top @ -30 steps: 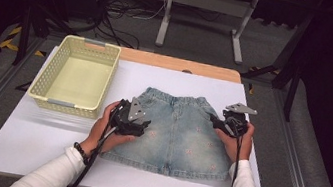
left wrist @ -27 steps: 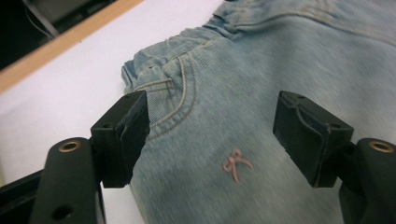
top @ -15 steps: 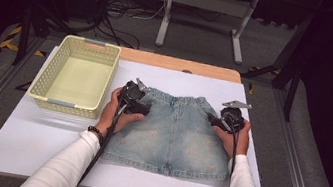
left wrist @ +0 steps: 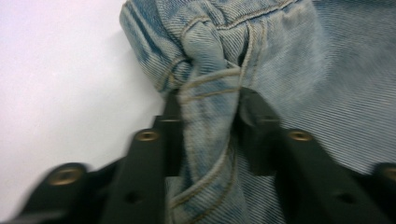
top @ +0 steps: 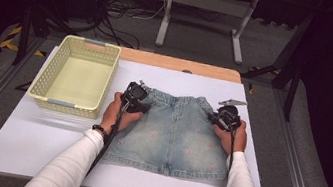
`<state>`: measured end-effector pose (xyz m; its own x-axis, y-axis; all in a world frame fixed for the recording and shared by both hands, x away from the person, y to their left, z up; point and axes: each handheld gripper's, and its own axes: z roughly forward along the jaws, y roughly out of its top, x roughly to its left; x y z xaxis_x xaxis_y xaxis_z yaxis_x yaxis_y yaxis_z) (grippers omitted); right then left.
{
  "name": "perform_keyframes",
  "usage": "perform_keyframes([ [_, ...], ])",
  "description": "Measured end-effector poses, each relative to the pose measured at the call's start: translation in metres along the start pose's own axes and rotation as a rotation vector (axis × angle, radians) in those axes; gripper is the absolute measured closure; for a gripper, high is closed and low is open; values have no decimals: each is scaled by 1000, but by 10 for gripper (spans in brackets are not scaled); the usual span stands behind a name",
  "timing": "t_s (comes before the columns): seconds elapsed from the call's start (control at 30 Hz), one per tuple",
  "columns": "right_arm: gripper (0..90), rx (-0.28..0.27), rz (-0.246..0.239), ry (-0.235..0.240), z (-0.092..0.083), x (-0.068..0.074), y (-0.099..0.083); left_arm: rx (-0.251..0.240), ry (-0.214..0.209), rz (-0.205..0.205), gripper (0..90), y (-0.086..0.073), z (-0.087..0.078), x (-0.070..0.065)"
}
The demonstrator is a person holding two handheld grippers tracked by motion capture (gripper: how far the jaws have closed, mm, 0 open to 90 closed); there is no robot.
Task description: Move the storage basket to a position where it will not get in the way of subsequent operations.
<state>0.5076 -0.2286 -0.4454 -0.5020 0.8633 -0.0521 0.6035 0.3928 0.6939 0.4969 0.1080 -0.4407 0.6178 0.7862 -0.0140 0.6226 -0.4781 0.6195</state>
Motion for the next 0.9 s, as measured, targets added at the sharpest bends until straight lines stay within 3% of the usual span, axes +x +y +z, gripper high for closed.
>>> perform_keyframes([
  [0.1,806,-6,-15,-23,-3,2,3,-14,36,14,803,2,-3,-4],
  [0.4,846,-157,-26,-89,-34,8,23,-199,187,39,816,24,-44,-14],
  [0.53,846,-210,-14,-119,-42,7,35,-226,212,23,814,36,-53,-7],
  [0.63,844,-224,2,-112,-42,4,42,-220,200,-13,803,41,-51,1],
  [0.73,780,-223,9,-124,-39,4,47,-208,228,-14,704,42,-47,0],
  [0.8,734,-233,13,-134,-40,5,47,-230,233,-22,611,41,-49,-3],
  [0.83,683,-234,16,-137,-40,6,47,-236,241,-18,577,40,-50,-5],
  [0.9,674,-233,13,-133,-43,6,45,-239,253,14,534,39,-53,-11],
])
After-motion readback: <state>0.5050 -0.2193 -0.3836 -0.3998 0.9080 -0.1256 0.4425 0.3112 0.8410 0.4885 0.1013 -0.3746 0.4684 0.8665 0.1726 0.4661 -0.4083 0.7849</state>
